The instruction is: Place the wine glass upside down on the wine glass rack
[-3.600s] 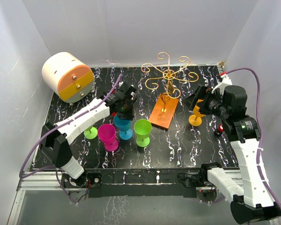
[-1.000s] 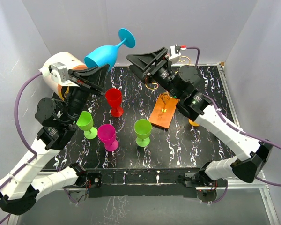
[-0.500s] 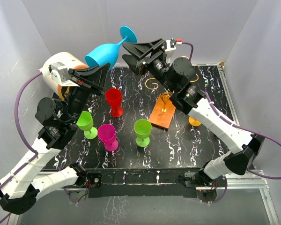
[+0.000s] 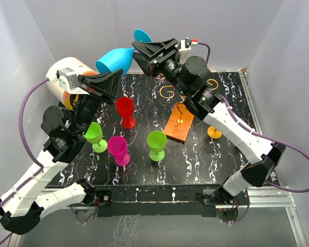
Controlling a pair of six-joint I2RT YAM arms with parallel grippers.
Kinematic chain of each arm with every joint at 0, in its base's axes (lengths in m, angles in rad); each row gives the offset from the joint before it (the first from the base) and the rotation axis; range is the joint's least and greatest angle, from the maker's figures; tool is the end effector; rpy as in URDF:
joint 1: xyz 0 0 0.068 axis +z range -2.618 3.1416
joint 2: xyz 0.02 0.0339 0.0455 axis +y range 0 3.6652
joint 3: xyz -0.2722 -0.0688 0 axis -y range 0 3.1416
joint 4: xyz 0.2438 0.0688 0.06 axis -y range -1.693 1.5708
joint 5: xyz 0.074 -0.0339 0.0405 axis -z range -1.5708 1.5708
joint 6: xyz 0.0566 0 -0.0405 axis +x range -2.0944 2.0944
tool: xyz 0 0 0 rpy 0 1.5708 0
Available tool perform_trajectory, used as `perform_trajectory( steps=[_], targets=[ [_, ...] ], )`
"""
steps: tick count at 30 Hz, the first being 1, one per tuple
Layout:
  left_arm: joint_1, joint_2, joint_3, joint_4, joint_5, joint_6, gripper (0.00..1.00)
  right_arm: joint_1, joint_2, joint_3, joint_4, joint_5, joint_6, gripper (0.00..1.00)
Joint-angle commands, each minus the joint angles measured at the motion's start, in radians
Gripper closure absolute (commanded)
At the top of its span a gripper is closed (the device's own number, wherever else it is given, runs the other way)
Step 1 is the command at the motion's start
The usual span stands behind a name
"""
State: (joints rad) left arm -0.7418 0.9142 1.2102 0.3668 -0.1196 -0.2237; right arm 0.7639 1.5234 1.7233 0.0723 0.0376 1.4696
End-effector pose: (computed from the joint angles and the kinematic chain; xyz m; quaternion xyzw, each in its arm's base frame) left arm 0.1315 -0.1113 0.5377 0.0602 0.4369 -0.3932 0.8067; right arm 0.2614 0.2474 0.5277 0.2230 0.5621 0.7107 0.3595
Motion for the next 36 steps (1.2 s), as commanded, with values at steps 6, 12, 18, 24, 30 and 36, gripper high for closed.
perform_trajectory(
  steps=[6,12,18,24,30,36],
  targets=[
    [-0.003,-0.002,0.001,0.067,0.046,-0.011,1.00,0.005,0.038,0.093,-0.025,0.013,-0.001,0.55],
    [-0.004,0.011,0.021,0.042,0.063,-0.026,1.00,0.005,0.044,0.086,0.010,-0.003,0.015,0.71],
    [-0.004,-0.009,-0.005,0.032,0.029,-0.043,0.91,0.006,0.009,0.025,0.083,0.010,0.010,1.00],
    [-0.004,-0.042,-0.006,-0.046,0.004,-0.067,0.51,0.005,-0.036,-0.023,0.148,0.055,-0.069,1.00],
    [-0.004,-0.061,0.030,-0.247,0.043,-0.103,0.18,0.006,-0.111,-0.121,0.323,0.019,-0.326,1.00],
    [-0.004,-0.078,0.076,-0.491,0.185,-0.099,0.04,0.006,-0.216,-0.189,0.185,0.000,-0.702,1.00]
  ],
)
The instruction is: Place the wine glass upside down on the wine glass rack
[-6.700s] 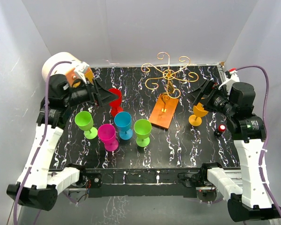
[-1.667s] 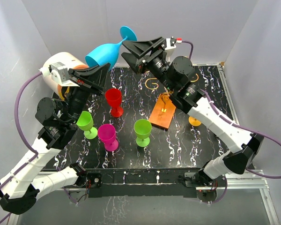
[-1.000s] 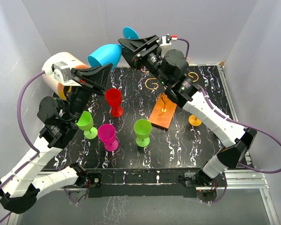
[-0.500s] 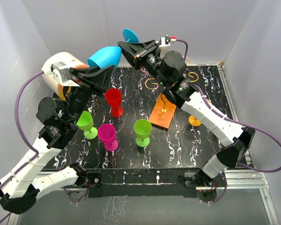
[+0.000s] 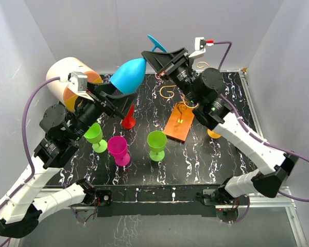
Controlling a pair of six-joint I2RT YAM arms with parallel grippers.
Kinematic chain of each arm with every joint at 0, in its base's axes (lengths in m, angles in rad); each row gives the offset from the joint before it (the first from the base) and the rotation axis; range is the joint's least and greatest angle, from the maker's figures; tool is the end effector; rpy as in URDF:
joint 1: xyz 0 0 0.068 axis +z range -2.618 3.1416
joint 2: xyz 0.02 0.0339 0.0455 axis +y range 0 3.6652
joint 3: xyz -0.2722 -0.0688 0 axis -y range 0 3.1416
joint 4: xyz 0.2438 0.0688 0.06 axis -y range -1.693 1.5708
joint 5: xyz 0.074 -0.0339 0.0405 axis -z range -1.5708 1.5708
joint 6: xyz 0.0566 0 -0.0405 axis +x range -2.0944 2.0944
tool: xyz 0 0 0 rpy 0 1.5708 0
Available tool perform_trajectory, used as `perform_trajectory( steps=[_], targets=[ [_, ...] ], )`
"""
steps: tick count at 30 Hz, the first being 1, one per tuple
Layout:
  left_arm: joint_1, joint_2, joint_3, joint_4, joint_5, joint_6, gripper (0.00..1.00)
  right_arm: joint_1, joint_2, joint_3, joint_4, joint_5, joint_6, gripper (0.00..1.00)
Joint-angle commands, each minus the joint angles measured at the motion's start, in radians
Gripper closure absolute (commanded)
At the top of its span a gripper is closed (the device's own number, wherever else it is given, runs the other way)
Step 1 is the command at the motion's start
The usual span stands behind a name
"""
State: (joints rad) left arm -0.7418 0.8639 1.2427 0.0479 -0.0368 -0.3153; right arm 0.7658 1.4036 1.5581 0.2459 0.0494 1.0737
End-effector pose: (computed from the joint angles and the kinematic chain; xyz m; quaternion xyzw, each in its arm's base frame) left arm 0.1241 -0.1109 0.5204 0.0994 0.5323 -0.4153 0.7310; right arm 0.2373 0.2243 0.5296 0.1050 0.5425 0.6546 0.5159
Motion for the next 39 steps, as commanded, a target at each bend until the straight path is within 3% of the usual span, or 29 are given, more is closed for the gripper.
perform_trajectory(
  steps=[1,7,13,16,23,32,39],
  targets=[
    [-0.004,-0.039,0.039,-0.195,0.111,-0.009,0.04,0.004,-0.117,-0.034,-0.008,-0.010,-0.355,1.00],
    [-0.004,-0.106,0.006,-0.285,0.169,0.005,0.02,0.004,-0.213,-0.033,-0.099,-0.094,-0.594,1.00],
    [-0.005,-0.085,0.029,-0.264,0.477,-0.037,0.02,0.003,-0.319,-0.068,-0.251,-0.105,-0.780,1.00],
    [-0.004,-0.058,0.052,-0.239,0.541,-0.103,0.02,0.004,-0.364,-0.088,-0.308,-0.109,-0.845,1.00],
    [-0.005,-0.042,0.002,-0.034,0.487,-0.290,0.03,0.003,-0.438,-0.120,-0.358,-0.193,-0.949,1.00],
    [-0.003,0.018,0.062,-0.047,0.334,-0.439,0.06,0.003,-0.392,-0.147,-0.218,-0.307,-0.971,1.00],
    [-0.004,0.026,0.106,-0.022,0.235,-0.490,0.06,0.004,-0.260,-0.080,-0.133,-0.399,-0.939,1.00]
  ],
)
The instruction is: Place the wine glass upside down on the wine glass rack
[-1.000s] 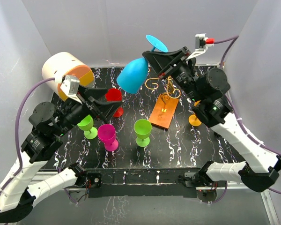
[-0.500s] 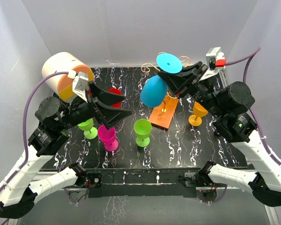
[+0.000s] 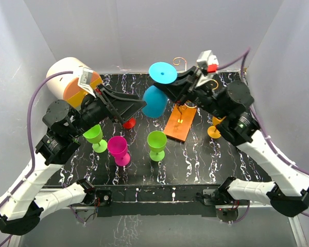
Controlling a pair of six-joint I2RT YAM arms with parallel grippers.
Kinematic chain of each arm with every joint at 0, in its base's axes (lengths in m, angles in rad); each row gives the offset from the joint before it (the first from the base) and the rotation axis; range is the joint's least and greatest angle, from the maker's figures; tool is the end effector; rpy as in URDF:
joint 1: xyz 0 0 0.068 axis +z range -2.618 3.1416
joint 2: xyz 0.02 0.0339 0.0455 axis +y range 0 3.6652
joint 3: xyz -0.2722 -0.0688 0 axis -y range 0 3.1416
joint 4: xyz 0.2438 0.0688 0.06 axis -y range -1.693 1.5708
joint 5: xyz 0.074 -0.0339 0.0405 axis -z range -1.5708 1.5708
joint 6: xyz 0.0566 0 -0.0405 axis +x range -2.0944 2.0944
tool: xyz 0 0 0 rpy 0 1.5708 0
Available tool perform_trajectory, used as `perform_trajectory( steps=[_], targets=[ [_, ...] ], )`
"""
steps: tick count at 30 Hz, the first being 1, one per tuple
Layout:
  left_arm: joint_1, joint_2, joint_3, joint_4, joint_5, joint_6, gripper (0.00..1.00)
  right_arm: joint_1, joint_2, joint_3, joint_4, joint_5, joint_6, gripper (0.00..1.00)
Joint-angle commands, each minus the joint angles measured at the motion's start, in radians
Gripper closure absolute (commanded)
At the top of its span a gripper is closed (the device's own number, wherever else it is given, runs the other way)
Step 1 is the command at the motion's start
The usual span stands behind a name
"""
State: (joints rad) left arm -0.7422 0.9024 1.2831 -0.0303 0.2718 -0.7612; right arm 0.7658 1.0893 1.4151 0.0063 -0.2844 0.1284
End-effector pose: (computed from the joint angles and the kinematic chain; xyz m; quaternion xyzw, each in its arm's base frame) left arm 0.1195 -0.1302 0.5175 0.1056 0.5688 -0.6112 0.5402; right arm 0.1526 0.1688 0.5315 -0.2896 0.5096 0.4227 0.6912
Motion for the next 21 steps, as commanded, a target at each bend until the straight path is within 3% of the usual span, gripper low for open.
perform_trajectory(
  steps=[1,6,10,13,21],
  targets=[
    [-0.003,-0.012,0.071,0.052,-0.094,-0.044,0.06,0.004,0.073,0.070,0.111,-0.066,0.017,1.00],
    [-0.003,-0.026,0.106,-0.060,-0.275,-0.099,0.06,0.013,0.141,0.071,0.130,-0.103,0.051,1.00],
    [-0.003,-0.046,0.135,-0.188,-0.427,-0.262,0.08,0.058,0.172,0.048,0.121,-0.063,0.009,1.00],
    [-0.003,-0.056,0.121,-0.187,-0.453,-0.362,0.09,0.127,0.198,0.053,0.083,0.044,-0.116,1.00],
    [-0.003,-0.023,0.184,-0.232,-0.445,-0.358,0.11,0.166,0.254,0.080,0.068,0.103,-0.205,1.00]
  ],
)
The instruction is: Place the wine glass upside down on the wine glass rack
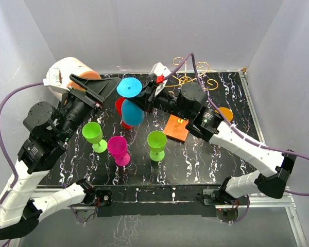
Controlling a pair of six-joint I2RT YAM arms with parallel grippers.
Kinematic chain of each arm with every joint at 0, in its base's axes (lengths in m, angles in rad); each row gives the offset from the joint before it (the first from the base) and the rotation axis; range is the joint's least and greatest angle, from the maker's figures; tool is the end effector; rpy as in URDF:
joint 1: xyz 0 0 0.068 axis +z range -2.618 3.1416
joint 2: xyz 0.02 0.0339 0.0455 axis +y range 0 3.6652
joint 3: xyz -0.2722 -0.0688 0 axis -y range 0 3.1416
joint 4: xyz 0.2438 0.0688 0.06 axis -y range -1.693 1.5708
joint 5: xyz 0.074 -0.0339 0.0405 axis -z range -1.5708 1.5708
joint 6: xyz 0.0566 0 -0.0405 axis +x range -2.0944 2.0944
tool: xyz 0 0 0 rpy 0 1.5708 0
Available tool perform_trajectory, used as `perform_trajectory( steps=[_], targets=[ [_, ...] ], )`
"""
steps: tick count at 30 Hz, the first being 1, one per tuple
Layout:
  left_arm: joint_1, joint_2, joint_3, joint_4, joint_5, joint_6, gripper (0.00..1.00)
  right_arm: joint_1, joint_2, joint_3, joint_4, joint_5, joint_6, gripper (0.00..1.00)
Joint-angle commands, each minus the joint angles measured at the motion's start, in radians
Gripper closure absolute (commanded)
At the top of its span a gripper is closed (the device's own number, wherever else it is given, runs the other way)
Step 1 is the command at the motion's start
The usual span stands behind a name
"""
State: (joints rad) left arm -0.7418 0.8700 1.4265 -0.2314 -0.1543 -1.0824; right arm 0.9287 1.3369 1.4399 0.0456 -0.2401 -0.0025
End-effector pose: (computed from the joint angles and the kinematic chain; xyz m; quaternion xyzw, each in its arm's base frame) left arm 0.1112 -0.0901 0.5428 -0.1603 0.5626 -0.6129 0.5312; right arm 0.1813 0.2650 0.4821 -0.3720 0.5383 0.4060 0.6380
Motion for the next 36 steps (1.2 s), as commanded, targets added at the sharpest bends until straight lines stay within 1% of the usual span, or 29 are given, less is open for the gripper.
perform_trajectory(
  steps=[1,3,6,10,12,13,14,17,20,22,23,25,33,35,36],
  targets=[
    [-0.004,0.010,0.039,-0.052,-0.028,-0.050,0.12,0.004,0.006,0.051,0.037,0.057,-0.077,1.00],
    [-0.004,0.006,0.021,-0.068,-0.042,-0.073,0.16,0.005,-0.002,0.038,0.052,0.050,-0.085,1.00],
    [-0.004,0.002,-0.010,-0.038,-0.039,-0.087,0.24,0.005,-0.020,0.020,0.063,0.056,-0.091,1.00],
    [-0.004,0.016,-0.012,-0.032,-0.033,-0.105,0.35,0.005,-0.052,-0.004,0.076,0.050,-0.093,1.00],
    [-0.004,0.023,-0.009,-0.021,-0.023,-0.116,0.43,0.005,-0.062,-0.015,0.077,0.046,-0.094,1.00],
    [-0.004,0.030,-0.001,-0.031,-0.023,-0.126,0.49,0.005,-0.067,-0.021,0.077,0.044,-0.095,1.00],
    [-0.004,0.038,0.013,-0.054,-0.025,-0.145,0.53,0.005,-0.072,-0.026,0.076,0.041,-0.097,1.00],
    [-0.004,0.069,0.054,-0.118,-0.009,-0.195,0.55,0.005,-0.087,-0.050,0.093,0.022,-0.102,1.00],
    [-0.004,0.076,0.031,-0.105,0.014,-0.232,0.60,0.005,-0.093,-0.061,0.110,0.009,-0.102,1.00],
    [-0.004,0.069,0.010,-0.091,0.013,-0.249,0.66,0.005,-0.090,-0.063,0.110,0.005,-0.103,1.00],
    [-0.005,0.066,0.006,-0.087,0.010,-0.252,0.72,0.005,-0.091,-0.065,0.111,0.003,-0.103,1.00],
    [-0.004,0.061,0.005,-0.087,0.004,-0.249,0.79,0.005,-0.094,-0.070,0.110,0.000,-0.101,1.00],
    [-0.004,0.056,-0.028,-0.079,0.042,-0.275,0.87,0.005,-0.090,-0.077,0.120,-0.008,-0.094,1.00],
    [-0.004,0.051,-0.037,-0.075,0.033,-0.279,0.92,0.005,-0.088,-0.077,0.123,-0.011,-0.088,1.00],
    [-0.004,0.049,-0.038,-0.075,0.027,-0.279,0.97,0.005,-0.088,-0.078,0.124,-0.012,-0.087,1.00]
  ],
)
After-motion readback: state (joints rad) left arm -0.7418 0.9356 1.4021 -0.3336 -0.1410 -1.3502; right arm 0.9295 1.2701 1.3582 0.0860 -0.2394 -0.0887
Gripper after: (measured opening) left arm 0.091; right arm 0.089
